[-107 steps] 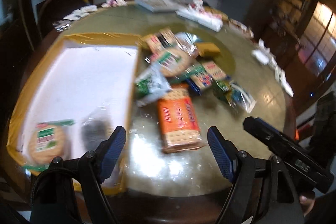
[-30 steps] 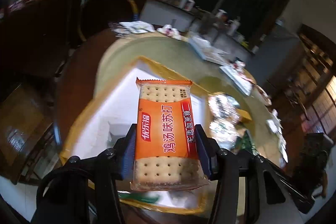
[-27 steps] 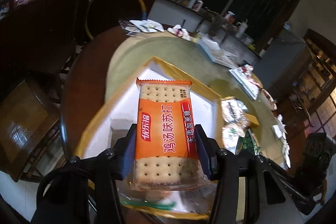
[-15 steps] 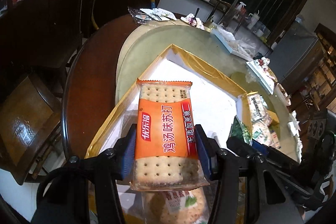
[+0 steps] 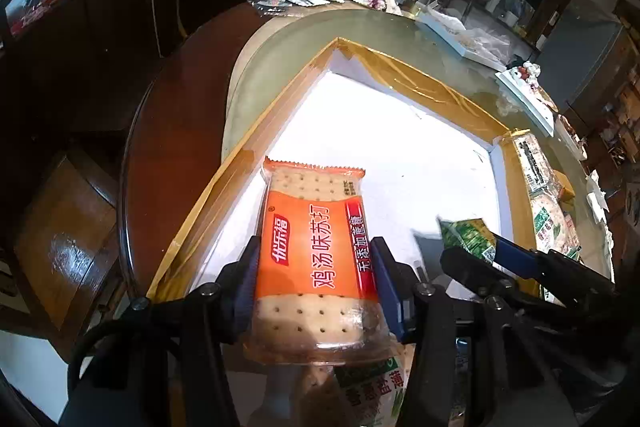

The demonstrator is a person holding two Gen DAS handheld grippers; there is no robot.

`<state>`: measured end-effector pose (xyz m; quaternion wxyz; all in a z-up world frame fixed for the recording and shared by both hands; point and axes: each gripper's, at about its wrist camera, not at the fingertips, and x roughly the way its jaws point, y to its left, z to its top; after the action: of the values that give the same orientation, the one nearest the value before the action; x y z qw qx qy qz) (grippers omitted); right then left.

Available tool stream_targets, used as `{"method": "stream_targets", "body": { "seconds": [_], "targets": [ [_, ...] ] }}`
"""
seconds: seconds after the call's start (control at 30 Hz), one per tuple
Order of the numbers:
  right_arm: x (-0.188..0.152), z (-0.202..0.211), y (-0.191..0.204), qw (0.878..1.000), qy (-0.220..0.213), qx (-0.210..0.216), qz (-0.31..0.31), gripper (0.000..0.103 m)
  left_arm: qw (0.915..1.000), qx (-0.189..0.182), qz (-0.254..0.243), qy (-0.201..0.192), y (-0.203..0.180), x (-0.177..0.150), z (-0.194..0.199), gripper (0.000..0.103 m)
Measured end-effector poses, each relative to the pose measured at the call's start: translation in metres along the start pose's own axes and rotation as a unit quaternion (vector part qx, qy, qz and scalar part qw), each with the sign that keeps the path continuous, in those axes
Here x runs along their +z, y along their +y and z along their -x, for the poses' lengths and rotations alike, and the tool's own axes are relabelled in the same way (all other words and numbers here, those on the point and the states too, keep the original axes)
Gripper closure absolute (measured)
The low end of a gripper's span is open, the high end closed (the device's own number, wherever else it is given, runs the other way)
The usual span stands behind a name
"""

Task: Organize snacks
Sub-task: 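Release both packs in the box and grasp the green-white snack bag with the left gripper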

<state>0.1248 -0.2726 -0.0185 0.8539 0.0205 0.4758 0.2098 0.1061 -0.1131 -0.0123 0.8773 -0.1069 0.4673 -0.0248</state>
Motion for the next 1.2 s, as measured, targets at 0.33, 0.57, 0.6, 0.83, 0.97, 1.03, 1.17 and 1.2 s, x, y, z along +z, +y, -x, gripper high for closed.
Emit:
{"method": "stream_targets", "body": {
  "seconds": [0.33, 0.57, 0.6, 0.83, 0.97, 1.03, 1.17, 1.2],
  "targets": [
    [-0.030, 0.081, -0.036, 0.990, -0.100, 0.055, -0.078, 0.042, 0.9967, -0.029, 0.021, -0.073, -0.010, -0.010, 0.057, 0.030],
    [-0.092, 0.130, -0.100, 0.976, -0.133, 0.055, -0.161, 0.039, 0.9926, -0.088, -0.053, -0.064, -0.082, -0.037, 0.074, 0.028],
    [-0.096, 0.133, -0.106, 0.976, -0.133, 0.052, -0.165, 0.039, 0.9910, -0.096, -0.069, -0.064, -0.093, -0.040, 0.074, 0.028],
    [-0.132, 0.160, -0.144, 0.966, -0.150, 0.038, -0.206, 0.039, 0.9809, -0.088, -0.173, -0.015, -0.175, -0.053, 0.044, 0.028],
    [-0.142, 0.164, -0.159, 0.962, -0.156, 0.038, -0.220, 0.039, 0.9805, -0.069, -0.183, 0.016, -0.197, -0.052, 0.018, 0.028],
    [-0.146, 0.162, -0.165, 0.961, -0.155, 0.038, -0.226, 0.039, 0.9805, -0.067, -0.183, 0.025, -0.206, -0.052, 0.011, 0.028],
    [-0.149, 0.159, -0.176, 0.960, -0.151, 0.044, -0.231, 0.039, 0.9799, -0.025, -0.193, 0.043, -0.222, -0.051, -0.011, 0.028],
    [-0.150, 0.159, -0.178, 0.960, -0.153, 0.046, -0.231, 0.039, 0.9794, -0.014, -0.195, 0.050, -0.224, -0.051, -0.016, 0.029]
  ]
}}
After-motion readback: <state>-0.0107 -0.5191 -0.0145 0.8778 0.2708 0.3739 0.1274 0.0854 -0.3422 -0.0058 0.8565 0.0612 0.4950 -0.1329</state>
